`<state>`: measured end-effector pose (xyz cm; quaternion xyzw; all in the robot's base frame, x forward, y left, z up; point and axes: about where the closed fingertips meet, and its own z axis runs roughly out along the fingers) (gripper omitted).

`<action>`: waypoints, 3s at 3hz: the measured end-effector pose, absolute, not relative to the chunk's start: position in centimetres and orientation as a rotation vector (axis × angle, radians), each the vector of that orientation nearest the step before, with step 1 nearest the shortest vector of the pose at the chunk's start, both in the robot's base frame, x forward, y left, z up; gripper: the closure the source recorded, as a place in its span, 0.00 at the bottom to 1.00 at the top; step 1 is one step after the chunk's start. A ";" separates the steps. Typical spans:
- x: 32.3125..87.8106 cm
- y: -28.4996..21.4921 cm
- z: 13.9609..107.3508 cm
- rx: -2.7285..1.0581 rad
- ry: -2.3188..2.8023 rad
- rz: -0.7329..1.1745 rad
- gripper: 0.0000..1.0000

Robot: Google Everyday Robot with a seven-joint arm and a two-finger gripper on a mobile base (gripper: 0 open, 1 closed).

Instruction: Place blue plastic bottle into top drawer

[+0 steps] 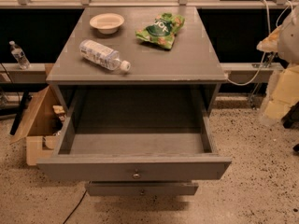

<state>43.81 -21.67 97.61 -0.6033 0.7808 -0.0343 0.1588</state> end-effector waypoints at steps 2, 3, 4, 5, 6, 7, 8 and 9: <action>45.1 -19.9 97.4 -1.691 2.239 -0.059 0.00; 47.1 -17.0 96.7 -1.637 2.248 0.006 0.00; 48.7 -14.6 95.8 -1.582 2.250 0.070 0.00; 48.8 -14.5 95.8 -1.572 2.252 0.073 0.00; 49.8 -13.6 95.8 -1.560 2.240 0.060 0.00; 51.8 -11.4 96.0 -1.535 2.215 0.050 0.00; 55.3 -7.3 95.7 -1.490 2.201 0.071 0.00; 59.0 -0.6 94.2 -1.425 2.207 0.157 0.00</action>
Offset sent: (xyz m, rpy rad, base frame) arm 0.0324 0.0422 -0.0107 0.0859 0.0357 -0.0424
